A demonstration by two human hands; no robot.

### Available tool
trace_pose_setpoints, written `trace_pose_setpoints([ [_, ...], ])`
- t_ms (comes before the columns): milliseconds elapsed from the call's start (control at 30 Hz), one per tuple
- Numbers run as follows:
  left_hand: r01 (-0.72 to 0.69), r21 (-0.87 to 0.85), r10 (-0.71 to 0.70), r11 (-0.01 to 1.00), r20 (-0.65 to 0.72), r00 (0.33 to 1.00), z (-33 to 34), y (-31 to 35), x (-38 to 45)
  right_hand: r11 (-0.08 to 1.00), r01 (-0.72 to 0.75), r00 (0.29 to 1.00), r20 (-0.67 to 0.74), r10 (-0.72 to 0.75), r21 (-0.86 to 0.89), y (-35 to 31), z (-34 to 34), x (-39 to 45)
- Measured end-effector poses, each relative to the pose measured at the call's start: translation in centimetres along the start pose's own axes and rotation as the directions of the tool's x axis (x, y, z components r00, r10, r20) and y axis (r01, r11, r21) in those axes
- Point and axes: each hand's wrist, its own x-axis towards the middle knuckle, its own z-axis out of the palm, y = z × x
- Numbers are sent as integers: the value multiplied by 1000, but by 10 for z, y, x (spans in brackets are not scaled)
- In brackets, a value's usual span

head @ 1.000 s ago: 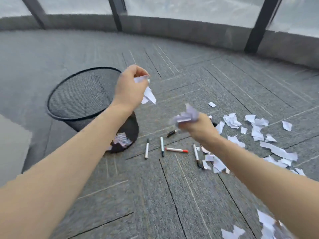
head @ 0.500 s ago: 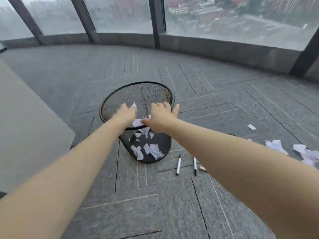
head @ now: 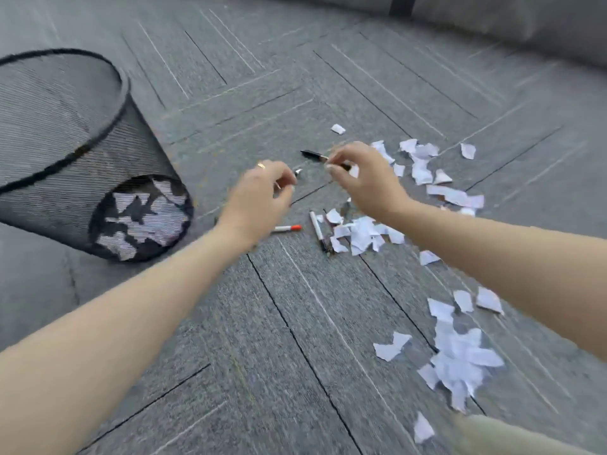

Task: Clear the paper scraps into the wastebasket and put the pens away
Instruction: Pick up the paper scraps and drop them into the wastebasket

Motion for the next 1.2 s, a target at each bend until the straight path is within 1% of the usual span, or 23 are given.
trace_pose_setpoints([
  [33,27,-50,-21,998,119,993,30,11,-10,993,-119,993,-22,119,-3,29,-13,-22],
  [67,73,-86,-50,994,239,970,60,22,-23,972,-236,971,-41,236,-11,58,-24,-48],
  [133,141,-95,-82,986,460,884,116,36,-56,910,-414,909,-70,411,-37,110,-37,-104],
  [167,130,-63,-74,989,551,831,140,39,-72,881,-470,881,-79,466,-53,129,-39,-131],
  [233,40,40,-57,998,690,721,177,42,-96,832,-552,833,-86,547,-58,156,-40,-181],
  [267,-31,97,-50,995,732,680,189,43,-104,812,-581,813,-87,576,-51,164,-40,-202],
  [300,-115,151,-41,982,759,650,198,44,-109,798,-601,799,-85,596,-48,170,-39,-222],
  [333,-199,197,-26,960,770,637,203,46,-111,787,-614,789,-84,609,-59,174,-37,-239],
  [367,-262,231,-13,937,773,634,207,47,-112,781,-618,786,-86,612,-88,177,-35,-254],
  [400,-288,251,-11,924,770,638,208,50,-112,780,-613,790,-82,607,-126,178,-32,-267],
  [433,-278,261,-22,925,764,645,209,52,-112,787,-594,803,-63,593,-168,178,-28,-276],
  [533,-148,255,-90,955,729,679,212,55,-117,850,-470,870,33,491,-238,172,-15,-293],
  [600,-71,241,-117,968,683,721,212,55,-129,871,-429,889,61,454,-238,167,-8,-296],
  [700,32,199,-156,979,648,746,209,52,-142,846,-499,861,4,509,-187,165,-6,-294],
  [767,150,114,-188,982,638,747,208,52,-140,827,-541,839,-28,544,-154,169,-10,-289],
  [800,186,72,-188,980,640,745,208,54,-137,821,-551,833,-47,551,-148,172,-14,-286],
  [833,186,45,-171,982,641,748,208,57,-134,817,-557,830,-62,555,-149,176,-19,-282],
  [900,92,31,-91,995,631,770,210,64,-128,810,-562,825,-35,565,-168,183,-28,-276],
  [967,-33,75,-18,997,600,800,214,67,-126,806,-550,811,90,578,-219,189,-35,-274],
  [1033,-119,134,13,984,608,794,218,66,-126,810,-510,793,204,573,-291,193,-37,-274],
  [1067,-144,146,23,979,618,786,219,64,-128,813,-485,791,234,565,-322,193,-38,-274],
  [1100,-145,140,27,979,622,783,219,64,-130,816,-456,793,253,553,-354,193,-37,-273],
  [1200,-73,106,-7,992,614,789,217,69,-131,811,-364,800,293,524,-457,187,-29,-270],
])
